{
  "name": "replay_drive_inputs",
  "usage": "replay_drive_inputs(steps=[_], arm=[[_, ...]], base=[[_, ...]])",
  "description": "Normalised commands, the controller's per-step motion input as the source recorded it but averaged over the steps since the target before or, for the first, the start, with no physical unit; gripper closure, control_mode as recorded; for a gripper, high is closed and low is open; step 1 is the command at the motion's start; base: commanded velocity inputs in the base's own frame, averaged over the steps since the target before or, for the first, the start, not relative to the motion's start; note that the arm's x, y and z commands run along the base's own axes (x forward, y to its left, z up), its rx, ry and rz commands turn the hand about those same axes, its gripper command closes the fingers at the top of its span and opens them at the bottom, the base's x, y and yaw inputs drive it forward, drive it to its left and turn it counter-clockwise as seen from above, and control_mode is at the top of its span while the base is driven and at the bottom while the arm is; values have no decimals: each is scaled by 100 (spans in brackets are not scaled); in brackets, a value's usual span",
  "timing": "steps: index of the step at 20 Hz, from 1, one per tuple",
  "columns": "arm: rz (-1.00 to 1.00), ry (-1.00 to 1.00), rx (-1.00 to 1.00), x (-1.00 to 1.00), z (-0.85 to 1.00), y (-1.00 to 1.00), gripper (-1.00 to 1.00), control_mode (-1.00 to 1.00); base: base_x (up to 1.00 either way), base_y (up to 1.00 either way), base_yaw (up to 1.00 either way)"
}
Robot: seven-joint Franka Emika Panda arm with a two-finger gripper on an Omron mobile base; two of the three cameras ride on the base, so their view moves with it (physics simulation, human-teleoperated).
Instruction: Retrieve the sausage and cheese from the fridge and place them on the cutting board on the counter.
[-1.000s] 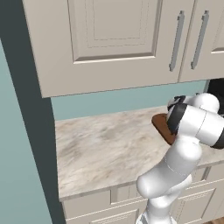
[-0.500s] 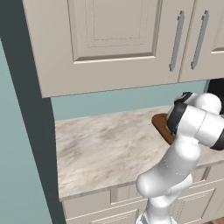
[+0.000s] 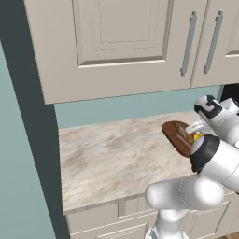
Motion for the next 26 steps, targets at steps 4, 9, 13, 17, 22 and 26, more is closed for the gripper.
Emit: replay_drive_inputs(steps=[4,9,13,17,22,26], arm=[[0,-10,-12,-58,45,12,-100,-100],[0,-5,-16,-69,54,0,-100,-100],[0,-11,-4,-54,91,0,-100,-100],[0,-9,0,-55,85,0,-100,-100],[0,-8,0,-51,92,0,-100,-100],[0,-10,0,-46,81,1,-100,-100]], base=[[0,0,0],[0,0,0],[0,0,0],[0,0,0],[0,0,0],[0,0,0]])
